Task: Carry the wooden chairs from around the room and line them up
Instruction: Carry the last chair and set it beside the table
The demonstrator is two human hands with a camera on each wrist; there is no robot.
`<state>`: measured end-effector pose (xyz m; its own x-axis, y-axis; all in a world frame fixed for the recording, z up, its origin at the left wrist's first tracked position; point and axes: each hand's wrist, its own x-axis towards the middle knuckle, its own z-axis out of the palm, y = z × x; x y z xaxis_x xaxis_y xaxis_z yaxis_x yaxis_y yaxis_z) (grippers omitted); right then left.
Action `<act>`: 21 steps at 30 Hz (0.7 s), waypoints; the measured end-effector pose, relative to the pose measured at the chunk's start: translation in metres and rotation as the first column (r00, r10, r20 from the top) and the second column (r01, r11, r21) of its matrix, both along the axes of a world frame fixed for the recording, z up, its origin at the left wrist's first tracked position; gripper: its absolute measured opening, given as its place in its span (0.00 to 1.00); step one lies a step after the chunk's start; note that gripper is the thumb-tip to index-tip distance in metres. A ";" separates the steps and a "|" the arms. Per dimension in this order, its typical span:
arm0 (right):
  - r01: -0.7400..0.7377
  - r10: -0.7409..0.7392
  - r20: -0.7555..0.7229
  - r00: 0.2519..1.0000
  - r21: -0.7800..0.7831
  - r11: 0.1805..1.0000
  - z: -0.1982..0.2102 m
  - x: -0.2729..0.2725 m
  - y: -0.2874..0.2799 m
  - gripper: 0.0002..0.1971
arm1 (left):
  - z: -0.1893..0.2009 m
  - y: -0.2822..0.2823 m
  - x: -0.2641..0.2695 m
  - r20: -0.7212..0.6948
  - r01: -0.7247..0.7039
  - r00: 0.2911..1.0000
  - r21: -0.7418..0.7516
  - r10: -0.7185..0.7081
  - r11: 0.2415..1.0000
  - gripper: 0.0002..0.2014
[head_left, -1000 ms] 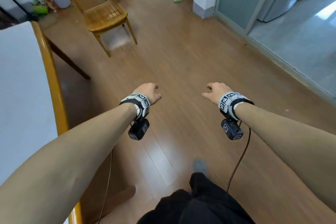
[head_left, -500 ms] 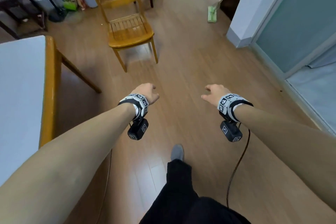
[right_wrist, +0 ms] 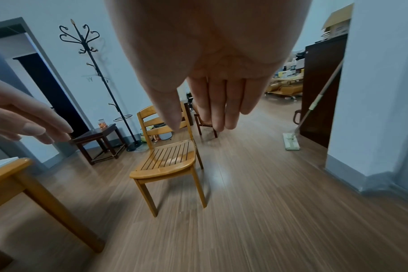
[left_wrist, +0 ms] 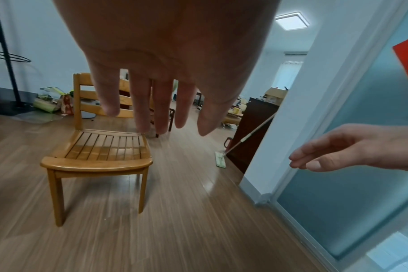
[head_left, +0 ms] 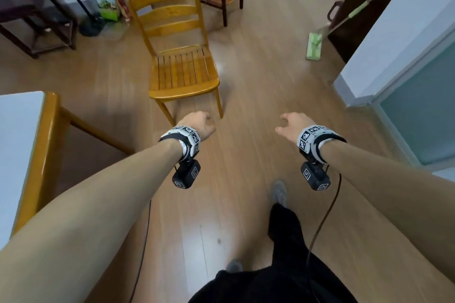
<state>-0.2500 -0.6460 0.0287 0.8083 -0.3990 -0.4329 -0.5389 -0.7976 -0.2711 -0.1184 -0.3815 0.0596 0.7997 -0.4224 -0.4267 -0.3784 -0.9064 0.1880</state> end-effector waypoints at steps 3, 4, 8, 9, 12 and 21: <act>-0.067 0.067 -0.008 0.998 0.010 0.998 -0.016 0.079 -0.052 0.29 | -0.013 -0.042 0.057 -0.022 -0.081 0.996 0.021 0.081 0.997 0.26; -0.092 0.092 -0.016 0.996 0.016 0.996 -0.019 0.104 -0.067 0.29 | -0.014 -0.054 0.074 -0.031 -0.114 0.993 0.029 0.114 0.993 0.26; -0.194 0.195 -0.032 0.980 0.026 0.981 -0.022 0.209 -0.124 0.28 | -0.006 -0.099 0.142 -0.044 -0.245 0.968 0.016 0.245 0.969 0.24; -0.219 0.219 -0.037 0.975 0.020 0.976 -0.022 0.233 -0.134 0.28 | -0.004 -0.107 0.157 -0.046 -0.264 0.964 0.006 0.264 0.965 0.23; -0.295 0.296 -0.046 0.954 0.026 0.955 -0.018 0.311 -0.162 0.29 | -0.003 -0.129 0.210 -0.058 -0.317 0.947 0.001 0.316 0.949 0.16; -0.465 0.465 -0.064 0.883 0.017 0.885 -0.028 0.558 -0.225 0.28 | -0.027 -0.189 0.421 -0.059 -0.495 0.868 -0.021 0.494 0.868 0.25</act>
<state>0.3079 -0.8707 0.0011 0.8716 0.0164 -0.4899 -0.1221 -0.9607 -0.2494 0.3026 -0.5708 0.0328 0.8857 0.0076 -0.4642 0.1285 -0.9648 0.2294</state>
